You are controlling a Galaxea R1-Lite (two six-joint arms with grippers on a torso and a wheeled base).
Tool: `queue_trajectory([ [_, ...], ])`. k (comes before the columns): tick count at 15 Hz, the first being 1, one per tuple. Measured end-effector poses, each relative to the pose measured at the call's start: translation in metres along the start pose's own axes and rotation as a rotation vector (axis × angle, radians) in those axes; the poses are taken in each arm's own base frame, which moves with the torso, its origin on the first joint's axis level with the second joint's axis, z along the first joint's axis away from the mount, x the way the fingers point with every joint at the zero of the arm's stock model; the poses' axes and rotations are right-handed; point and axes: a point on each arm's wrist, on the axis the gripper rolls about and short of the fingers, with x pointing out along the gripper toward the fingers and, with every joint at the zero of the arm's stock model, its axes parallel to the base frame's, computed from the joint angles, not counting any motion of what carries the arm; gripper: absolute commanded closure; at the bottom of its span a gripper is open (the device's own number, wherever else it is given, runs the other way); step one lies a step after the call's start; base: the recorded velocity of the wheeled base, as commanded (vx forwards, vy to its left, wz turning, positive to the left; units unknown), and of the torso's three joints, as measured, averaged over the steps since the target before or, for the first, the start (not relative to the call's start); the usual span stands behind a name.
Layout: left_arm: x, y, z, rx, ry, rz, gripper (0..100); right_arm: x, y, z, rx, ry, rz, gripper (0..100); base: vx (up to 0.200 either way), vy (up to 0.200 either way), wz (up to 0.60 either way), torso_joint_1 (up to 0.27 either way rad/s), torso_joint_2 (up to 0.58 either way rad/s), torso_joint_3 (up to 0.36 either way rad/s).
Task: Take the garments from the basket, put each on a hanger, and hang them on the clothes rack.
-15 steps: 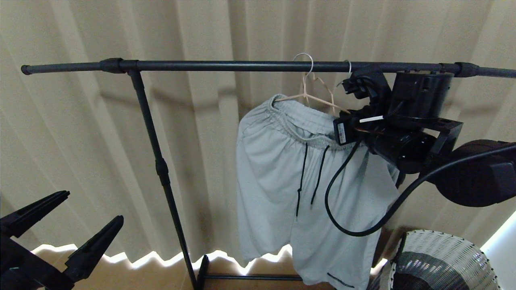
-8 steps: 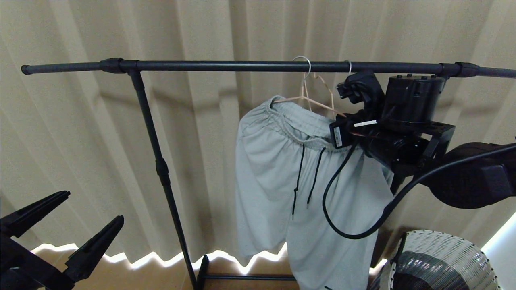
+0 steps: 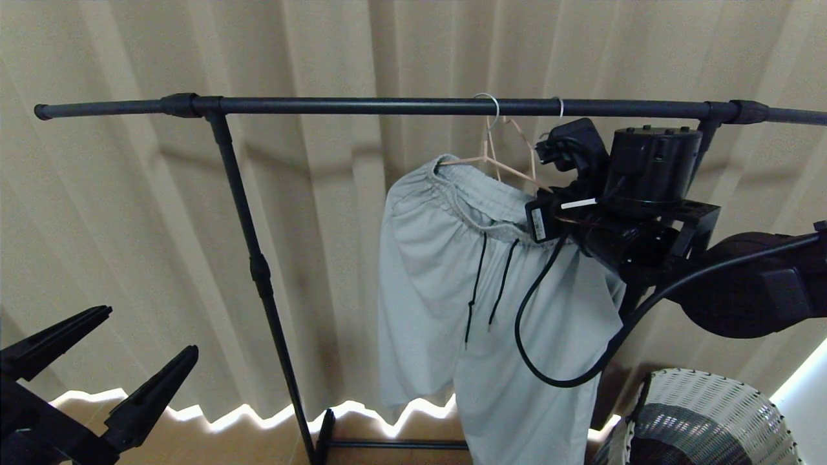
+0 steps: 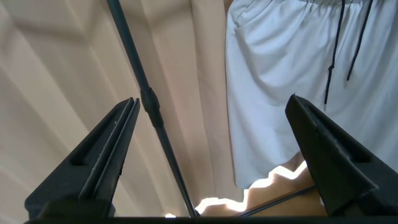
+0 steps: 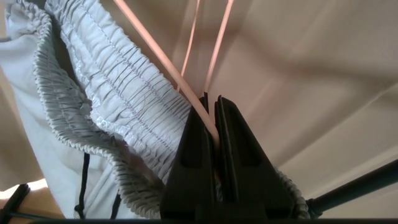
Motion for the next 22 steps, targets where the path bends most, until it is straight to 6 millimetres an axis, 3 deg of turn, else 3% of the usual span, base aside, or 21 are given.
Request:
queue_trajectory([
  [8,0.0,0.0,0.0,0.0,0.001,0.0,0,0.0,0.0,-0.001,0.001,-0.001,0.0,100,0.0,0.0,0.0,0.0,0.0,0.0],
  [9,0.0,0.0,0.0,-0.001,0.001,0.0,0,0.0,0.0,-0.001,0.001,0.0,0.0,0,0.0,0.0,0.0,0.0,0.0,0.0],
  [22,0.0,0.0,0.0,0.0,0.0,0.0,0,-0.002,-0.003,0.011,0.072,-0.121,0.001,0,0.0,0.0,0.0,0.0,0.0,0.0],
])
